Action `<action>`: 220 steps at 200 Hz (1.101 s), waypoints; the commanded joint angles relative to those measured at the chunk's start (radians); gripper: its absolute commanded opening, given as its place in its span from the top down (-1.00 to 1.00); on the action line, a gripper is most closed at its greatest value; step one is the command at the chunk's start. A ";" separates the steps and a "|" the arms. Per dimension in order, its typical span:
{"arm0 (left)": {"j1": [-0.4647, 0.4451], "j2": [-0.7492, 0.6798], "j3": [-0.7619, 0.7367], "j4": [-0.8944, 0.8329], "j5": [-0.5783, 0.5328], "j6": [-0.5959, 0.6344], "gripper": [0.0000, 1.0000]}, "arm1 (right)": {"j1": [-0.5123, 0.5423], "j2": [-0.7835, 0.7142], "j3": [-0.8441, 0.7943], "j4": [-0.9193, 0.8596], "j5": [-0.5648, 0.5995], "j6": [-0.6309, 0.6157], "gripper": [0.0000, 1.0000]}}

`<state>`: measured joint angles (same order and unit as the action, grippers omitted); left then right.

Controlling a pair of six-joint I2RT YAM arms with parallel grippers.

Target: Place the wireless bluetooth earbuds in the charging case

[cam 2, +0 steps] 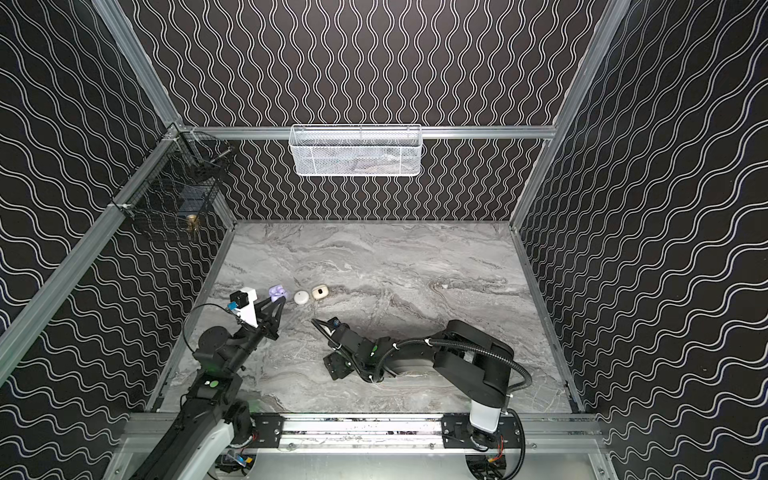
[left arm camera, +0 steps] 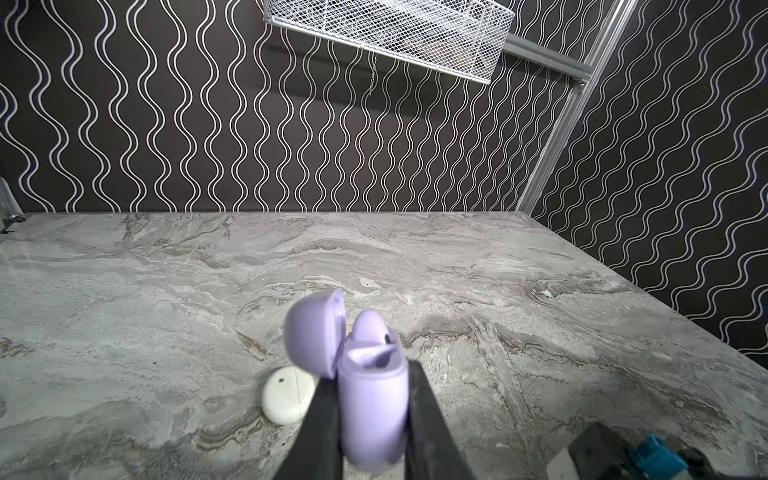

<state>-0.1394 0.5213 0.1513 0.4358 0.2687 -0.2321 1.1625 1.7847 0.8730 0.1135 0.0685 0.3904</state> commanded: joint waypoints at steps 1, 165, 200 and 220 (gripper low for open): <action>0.001 -0.017 0.010 -0.023 0.003 0.004 1.00 | 0.009 -0.001 -0.020 0.000 -0.077 0.002 -0.56; 0.001 -0.033 0.012 -0.037 -0.002 0.008 1.00 | 0.165 -0.086 0.057 -0.292 0.116 0.114 -0.15; 0.001 -0.045 0.005 -0.040 -0.013 0.004 1.00 | 0.163 -0.043 0.182 -0.449 0.208 0.092 -0.24; 0.001 -0.052 0.008 -0.068 -0.054 -0.002 1.00 | 0.144 0.018 0.230 -0.485 0.177 0.054 -0.26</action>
<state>-0.1394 0.4778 0.1520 0.3859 0.2604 -0.2314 1.3212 1.7512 1.0580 -0.2573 0.2256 0.4839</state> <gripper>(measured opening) 0.197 0.632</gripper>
